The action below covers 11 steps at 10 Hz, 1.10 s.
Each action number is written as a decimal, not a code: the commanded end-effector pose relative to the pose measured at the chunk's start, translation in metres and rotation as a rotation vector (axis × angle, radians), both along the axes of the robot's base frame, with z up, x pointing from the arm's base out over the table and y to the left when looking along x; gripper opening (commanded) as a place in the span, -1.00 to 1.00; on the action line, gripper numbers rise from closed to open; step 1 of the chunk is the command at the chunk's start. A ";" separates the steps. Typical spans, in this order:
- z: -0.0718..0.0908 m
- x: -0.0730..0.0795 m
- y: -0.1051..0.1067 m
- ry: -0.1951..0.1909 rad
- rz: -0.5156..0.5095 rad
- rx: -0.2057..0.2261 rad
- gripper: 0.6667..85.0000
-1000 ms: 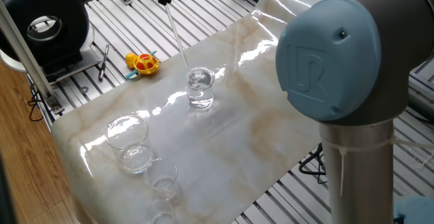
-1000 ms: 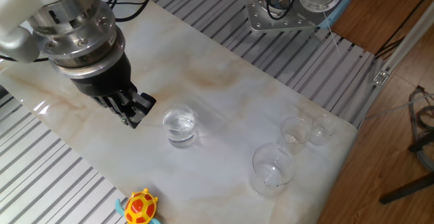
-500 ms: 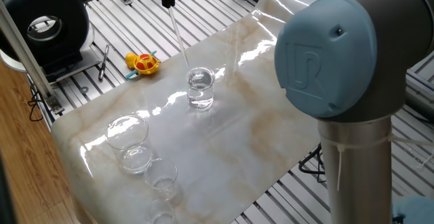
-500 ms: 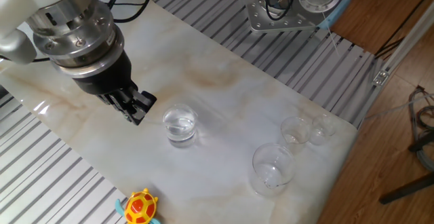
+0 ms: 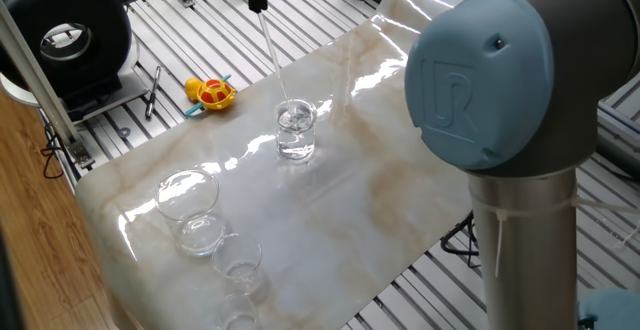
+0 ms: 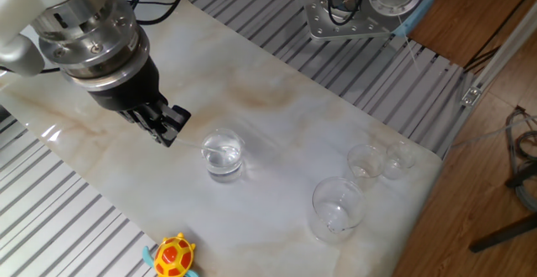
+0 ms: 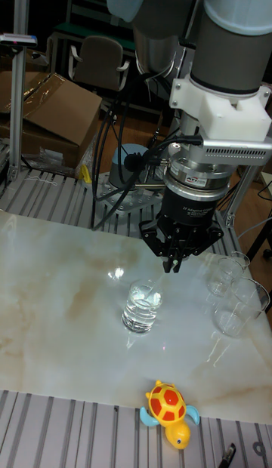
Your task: Stir the beaker with a glass rod
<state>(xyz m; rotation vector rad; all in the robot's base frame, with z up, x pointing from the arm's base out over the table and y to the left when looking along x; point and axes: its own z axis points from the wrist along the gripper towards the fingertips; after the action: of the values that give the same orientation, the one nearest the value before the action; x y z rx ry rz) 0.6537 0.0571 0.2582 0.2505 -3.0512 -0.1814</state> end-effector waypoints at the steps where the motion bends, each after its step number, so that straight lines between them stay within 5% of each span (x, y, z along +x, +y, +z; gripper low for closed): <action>1: -0.003 -0.001 -0.003 0.004 0.015 0.004 -0.99; 11: -0.013 0.012 0.000 -0.016 0.034 0.014 -0.99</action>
<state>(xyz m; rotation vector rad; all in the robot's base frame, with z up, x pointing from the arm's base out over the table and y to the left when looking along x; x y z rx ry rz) 0.6623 0.0553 0.2455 0.2928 -3.0533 -0.1873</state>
